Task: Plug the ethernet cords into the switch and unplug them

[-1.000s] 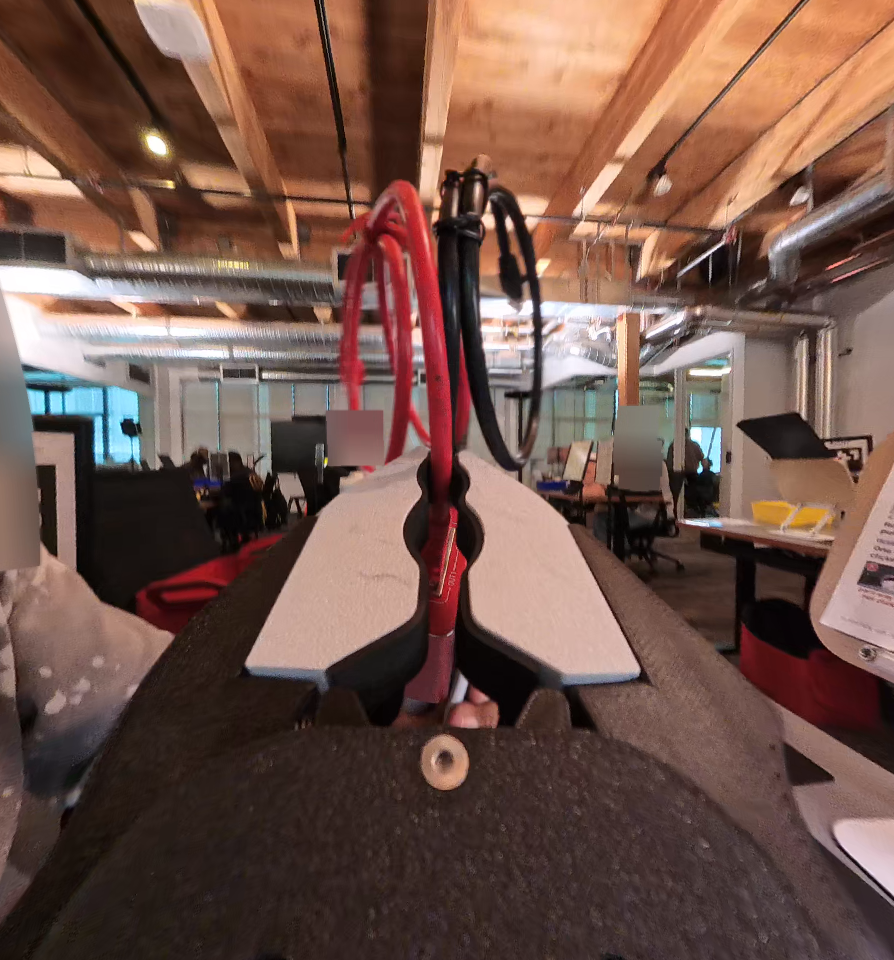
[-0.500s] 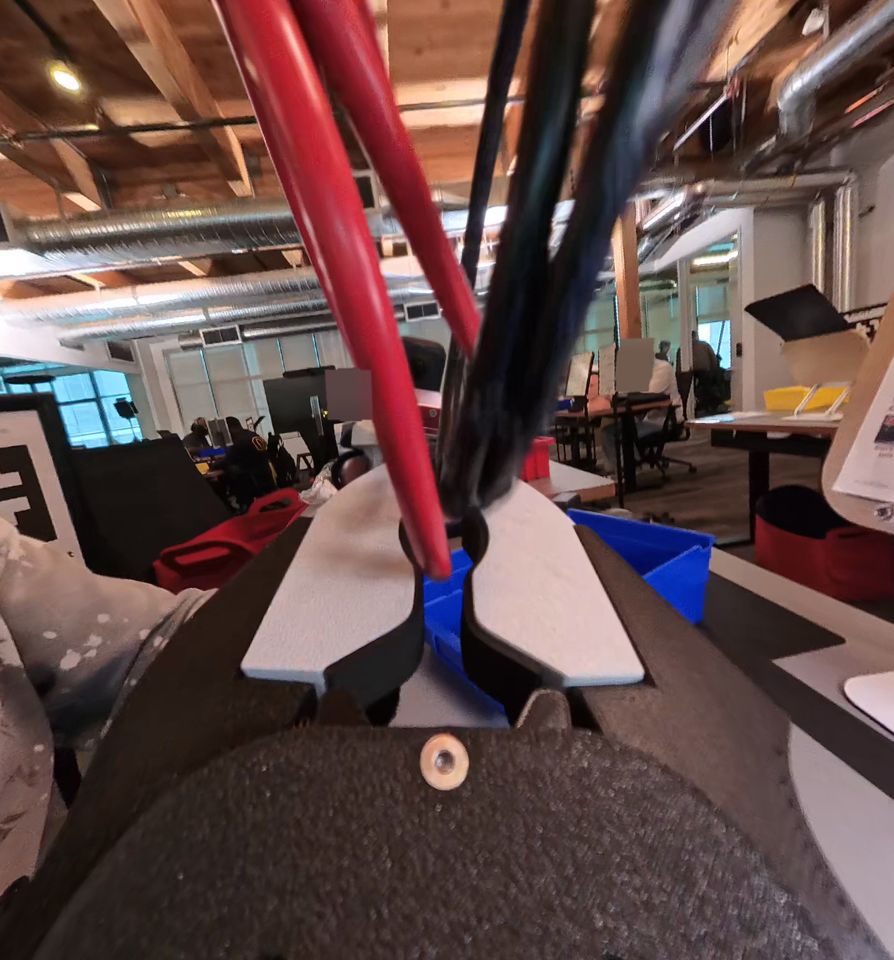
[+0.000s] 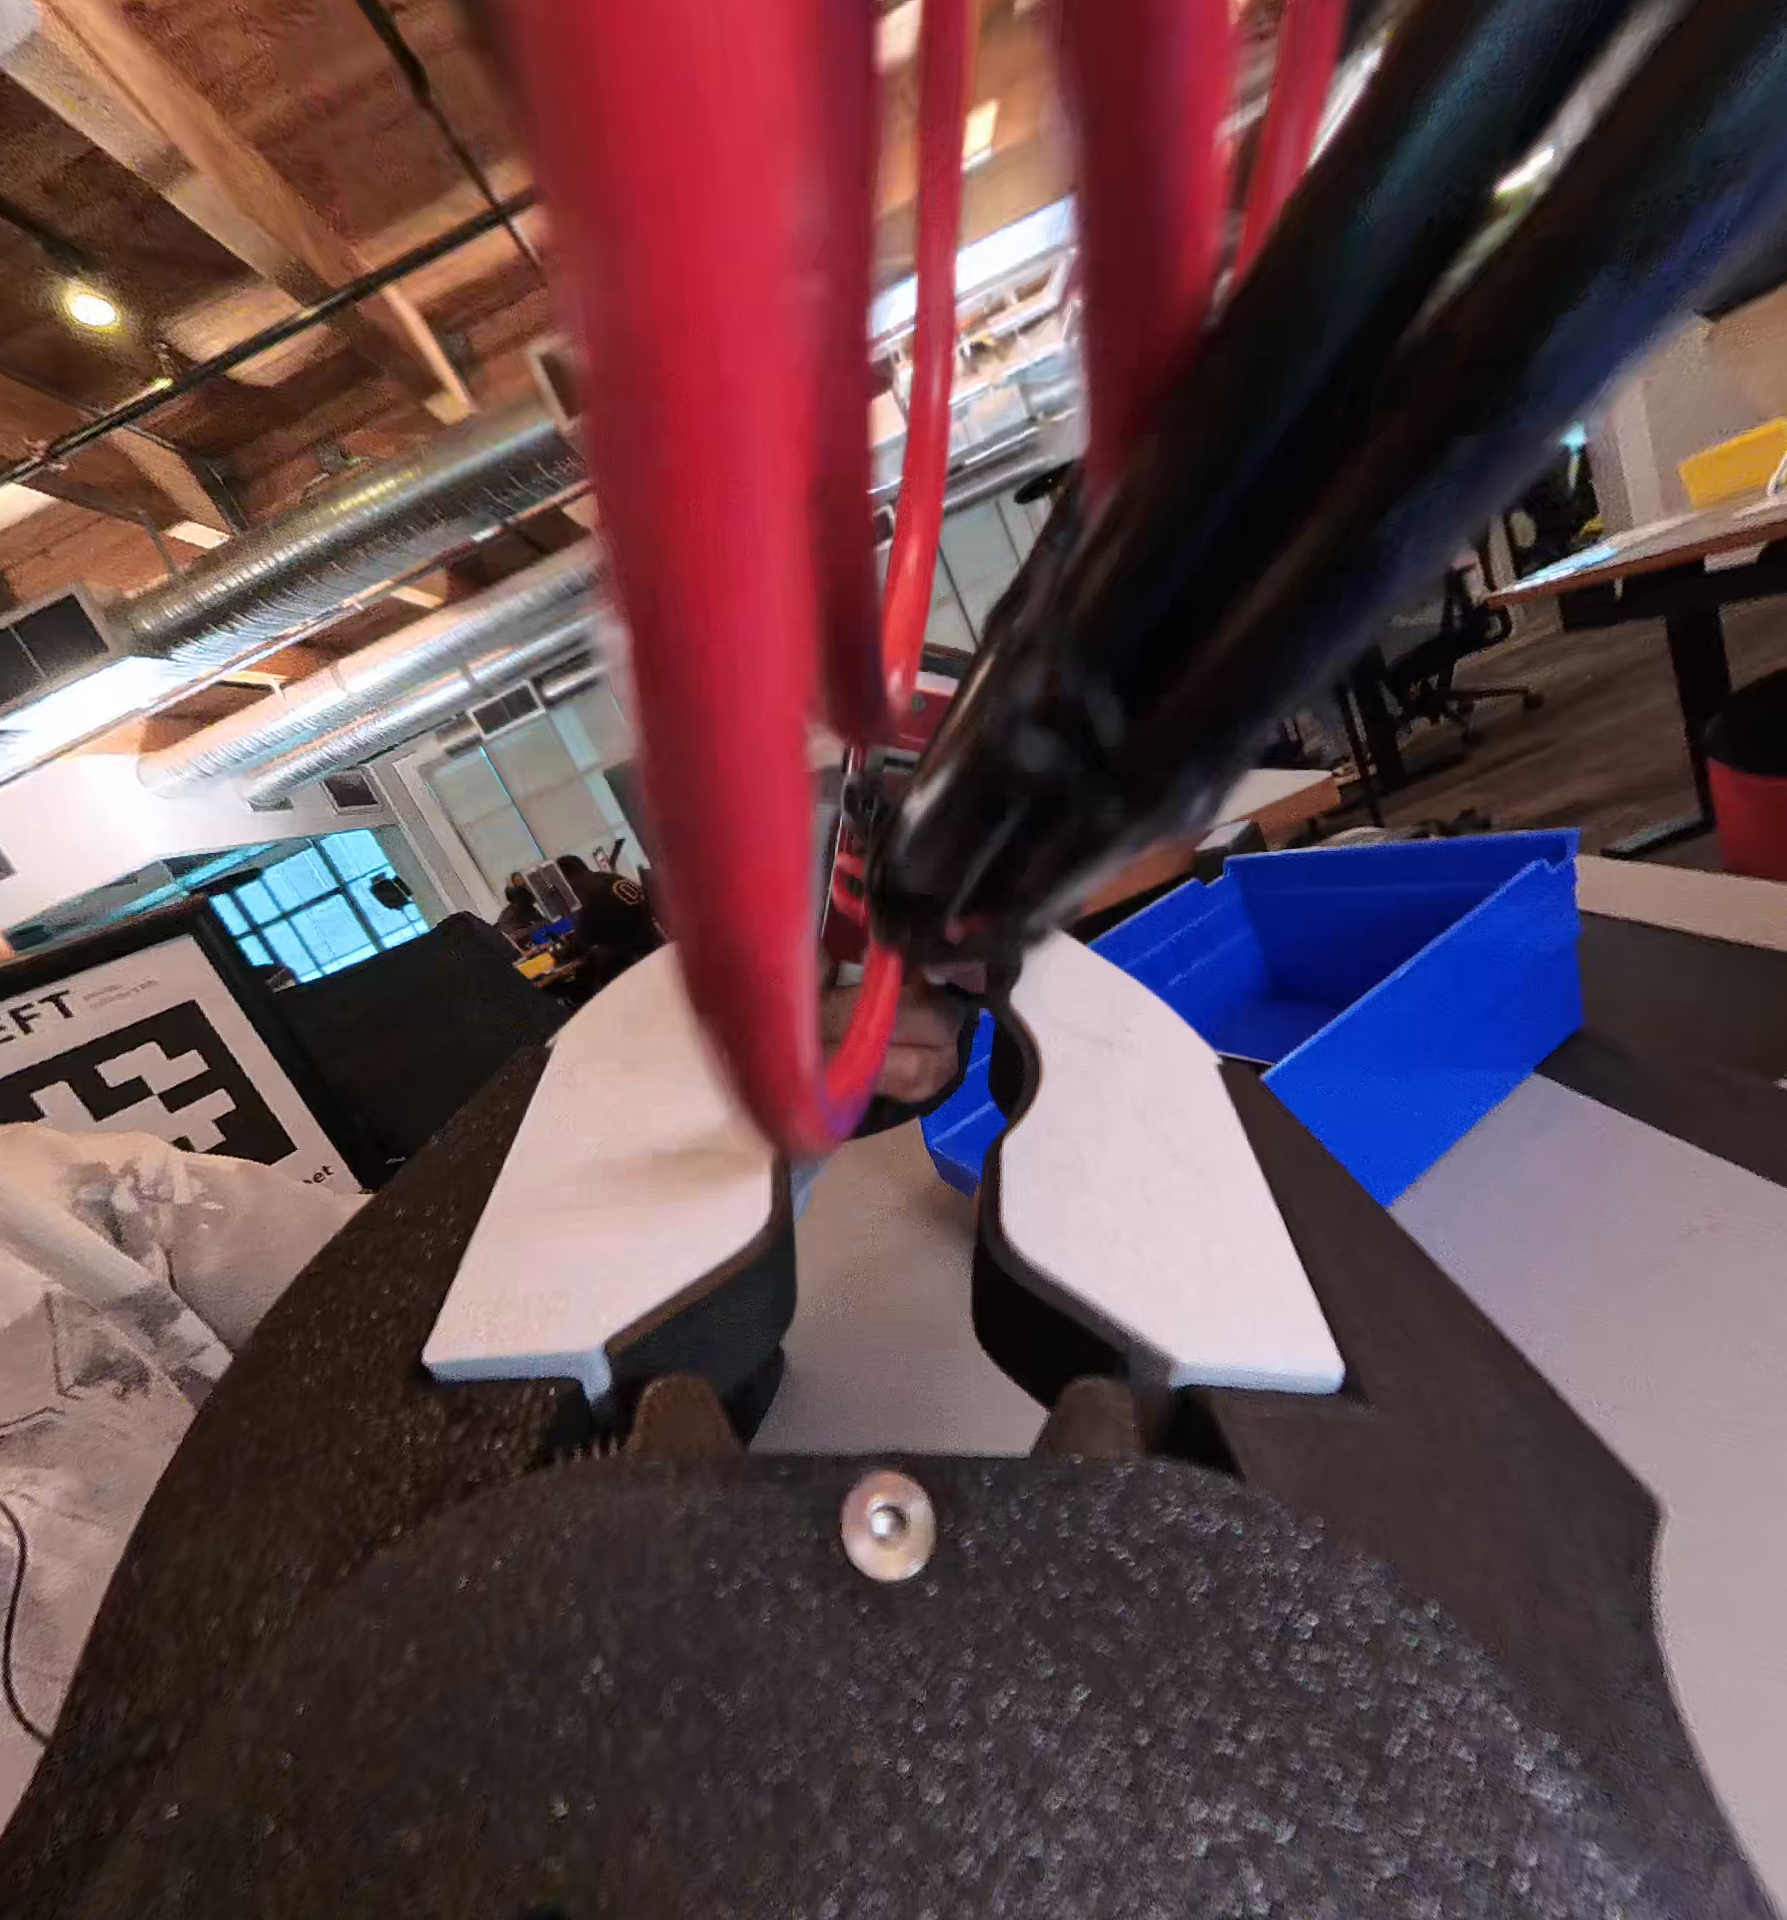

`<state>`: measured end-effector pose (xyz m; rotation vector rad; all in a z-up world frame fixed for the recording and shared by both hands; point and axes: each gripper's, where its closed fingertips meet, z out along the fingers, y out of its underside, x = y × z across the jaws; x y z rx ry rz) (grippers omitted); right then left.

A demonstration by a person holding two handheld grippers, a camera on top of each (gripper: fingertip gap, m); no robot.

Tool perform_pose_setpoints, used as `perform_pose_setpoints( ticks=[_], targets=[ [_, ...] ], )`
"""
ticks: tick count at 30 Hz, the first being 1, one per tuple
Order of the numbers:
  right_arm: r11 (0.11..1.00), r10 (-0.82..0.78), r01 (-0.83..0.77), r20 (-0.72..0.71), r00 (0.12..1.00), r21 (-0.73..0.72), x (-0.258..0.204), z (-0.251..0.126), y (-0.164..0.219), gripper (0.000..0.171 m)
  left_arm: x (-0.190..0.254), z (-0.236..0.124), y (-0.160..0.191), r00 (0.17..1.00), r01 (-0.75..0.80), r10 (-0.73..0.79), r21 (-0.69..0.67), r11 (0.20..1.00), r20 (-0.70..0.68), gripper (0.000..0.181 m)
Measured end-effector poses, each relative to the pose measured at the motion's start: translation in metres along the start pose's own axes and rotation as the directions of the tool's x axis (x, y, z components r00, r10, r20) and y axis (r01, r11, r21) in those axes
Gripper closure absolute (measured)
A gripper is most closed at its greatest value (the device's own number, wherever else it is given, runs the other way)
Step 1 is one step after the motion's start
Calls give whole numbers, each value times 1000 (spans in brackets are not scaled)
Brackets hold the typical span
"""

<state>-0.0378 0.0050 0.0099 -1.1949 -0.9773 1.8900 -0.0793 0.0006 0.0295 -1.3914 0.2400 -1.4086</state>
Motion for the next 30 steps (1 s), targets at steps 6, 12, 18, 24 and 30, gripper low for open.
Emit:
perform_pose_setpoints(
  ticks=[6,12,18,24,30],
  targets=[
    [1000,6,-7,-46,999,-7,6,4,6,151,-8,6,7,1000,19,-19,5,1000,24,154],
    [1000,2,-2,-23,1000,-14,1,3,4,154,-3,10,10,999,-23,23,-10,1000,24,154],
    [997,-49,50,22,999,-52,-9,2,5,155,10,13,13,987,-163,163,-51,985,3,152],
    [967,-158,167,64,985,-190,-23,4,17,156,13,17,39,937,-339,350,-257,905,-5,148],
    [951,-192,205,77,978,-230,-28,3,18,156,18,18,50,924,-370,381,-337,866,-36,151]
  ],
)
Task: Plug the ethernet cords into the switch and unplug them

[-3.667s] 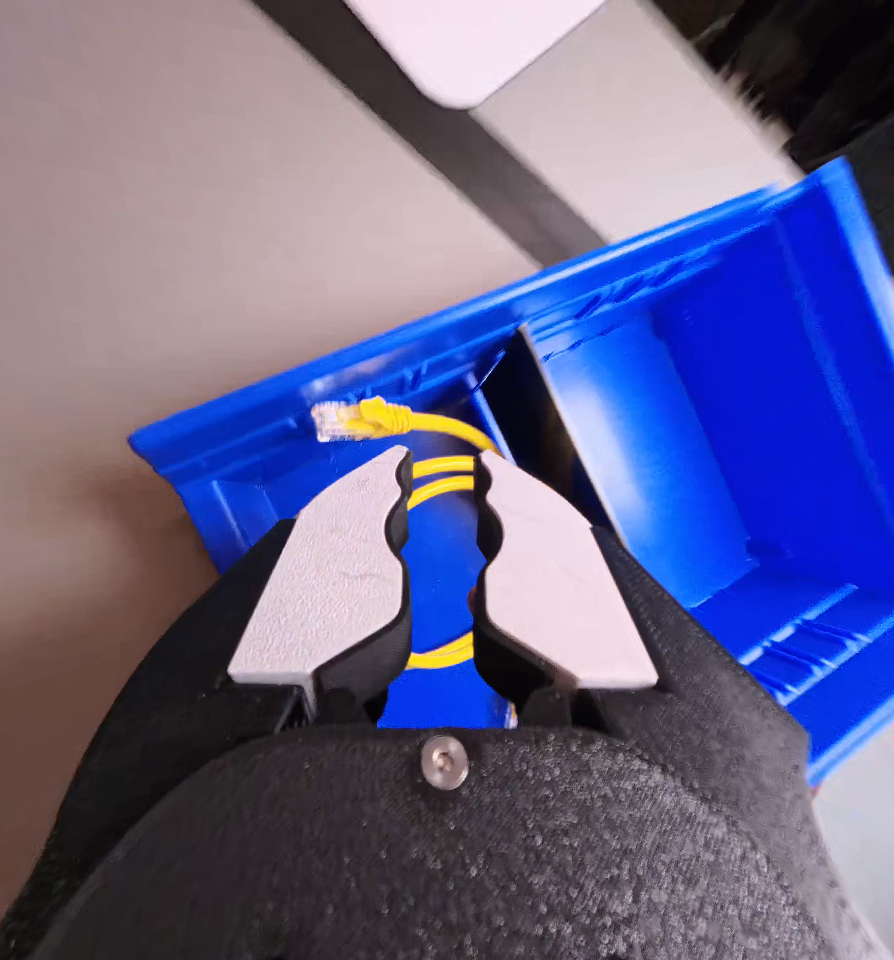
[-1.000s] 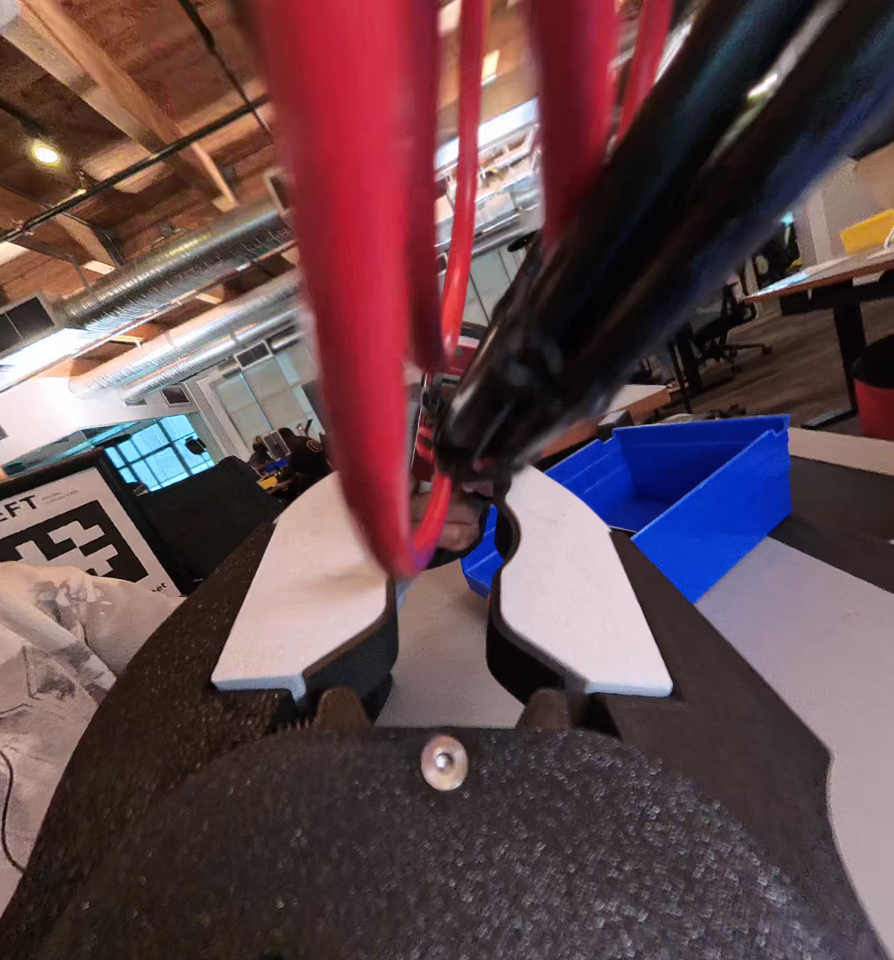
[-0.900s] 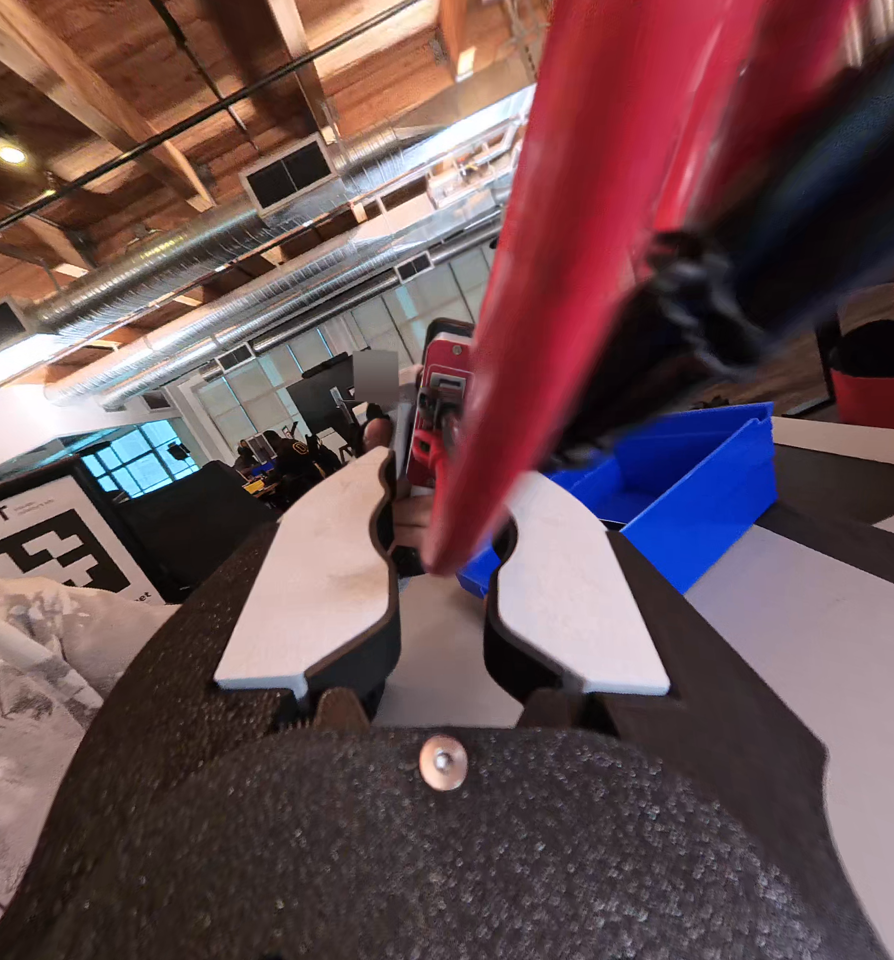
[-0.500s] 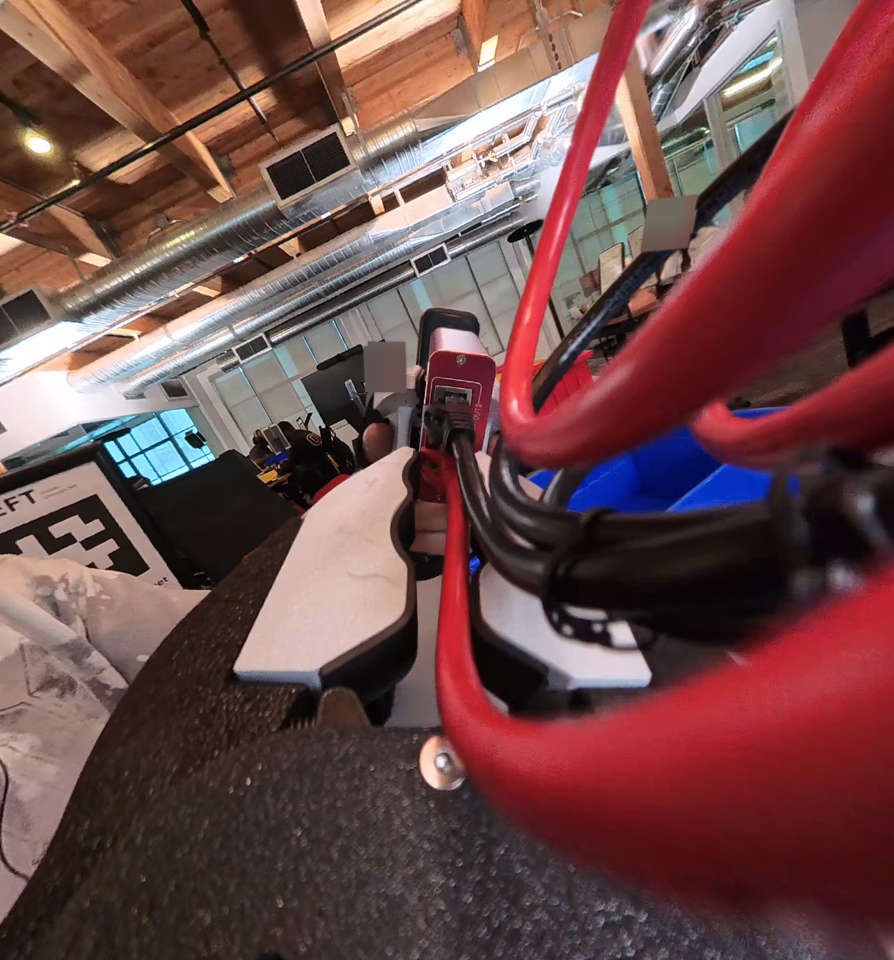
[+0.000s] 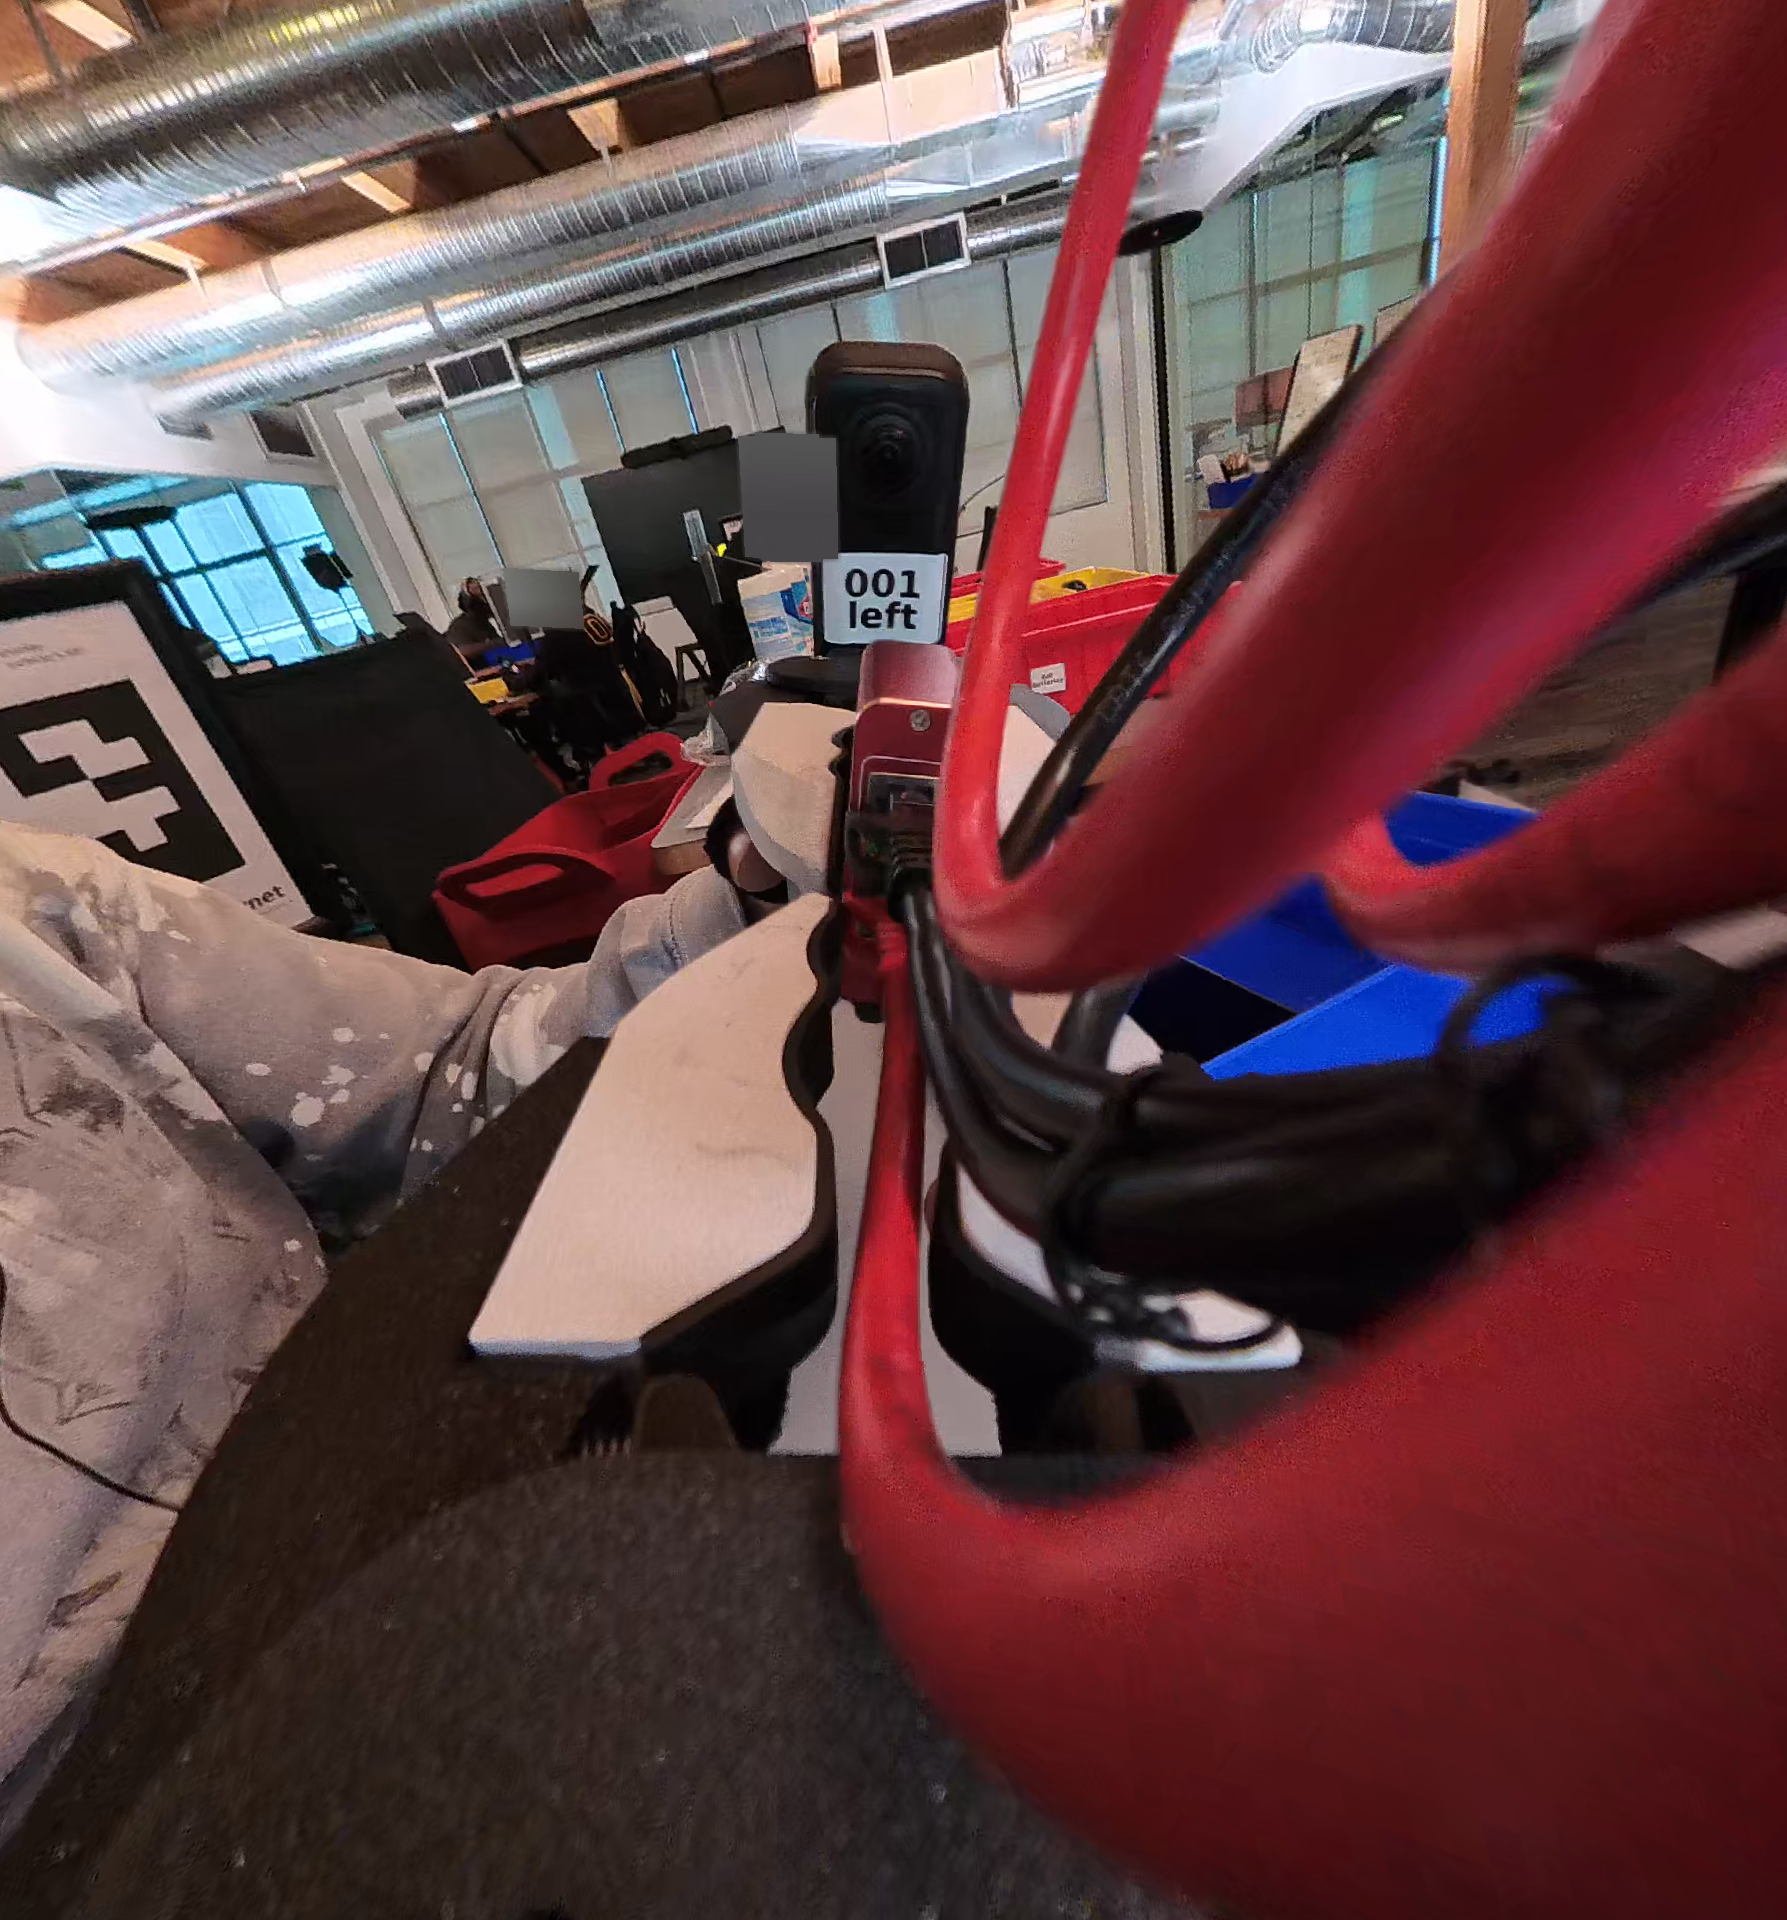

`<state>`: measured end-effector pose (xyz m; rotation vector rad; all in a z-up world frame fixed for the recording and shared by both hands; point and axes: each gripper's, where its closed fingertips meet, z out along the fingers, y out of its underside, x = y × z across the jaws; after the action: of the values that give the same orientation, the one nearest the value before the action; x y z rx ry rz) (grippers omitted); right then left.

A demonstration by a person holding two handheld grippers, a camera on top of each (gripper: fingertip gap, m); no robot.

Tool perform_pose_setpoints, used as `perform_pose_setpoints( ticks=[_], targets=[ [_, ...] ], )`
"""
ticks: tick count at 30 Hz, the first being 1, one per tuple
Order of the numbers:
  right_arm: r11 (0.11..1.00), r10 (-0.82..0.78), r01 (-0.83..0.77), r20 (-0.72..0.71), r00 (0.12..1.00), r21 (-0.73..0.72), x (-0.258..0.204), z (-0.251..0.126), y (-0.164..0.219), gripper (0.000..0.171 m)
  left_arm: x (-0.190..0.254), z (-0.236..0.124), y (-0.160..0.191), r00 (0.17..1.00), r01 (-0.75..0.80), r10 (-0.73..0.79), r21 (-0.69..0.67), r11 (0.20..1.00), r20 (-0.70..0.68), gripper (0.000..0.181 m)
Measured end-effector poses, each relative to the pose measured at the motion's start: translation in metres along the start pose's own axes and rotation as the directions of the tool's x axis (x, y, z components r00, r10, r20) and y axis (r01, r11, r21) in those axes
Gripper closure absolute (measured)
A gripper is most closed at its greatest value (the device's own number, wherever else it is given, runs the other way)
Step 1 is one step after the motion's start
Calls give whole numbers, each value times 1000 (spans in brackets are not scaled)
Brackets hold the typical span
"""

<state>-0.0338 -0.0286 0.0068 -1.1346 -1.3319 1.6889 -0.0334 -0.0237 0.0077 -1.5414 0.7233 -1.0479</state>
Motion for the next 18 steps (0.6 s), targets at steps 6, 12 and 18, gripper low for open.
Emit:
perform_pose_setpoints(
  ticks=[6,12,18],
  targets=[
    [1000,7,-7,30,1000,-16,-4,-2,2,156,3,1,2,1000,9,-9,-31,999,-10,151],
    [1000,-12,13,45,999,-13,-6,-2,3,156,5,2,3,1000,12,-13,-49,999,-14,151],
    [1000,-12,13,79,997,-7,-10,-3,3,157,9,2,3,1000,9,-11,-59,998,-29,151]
  ],
)
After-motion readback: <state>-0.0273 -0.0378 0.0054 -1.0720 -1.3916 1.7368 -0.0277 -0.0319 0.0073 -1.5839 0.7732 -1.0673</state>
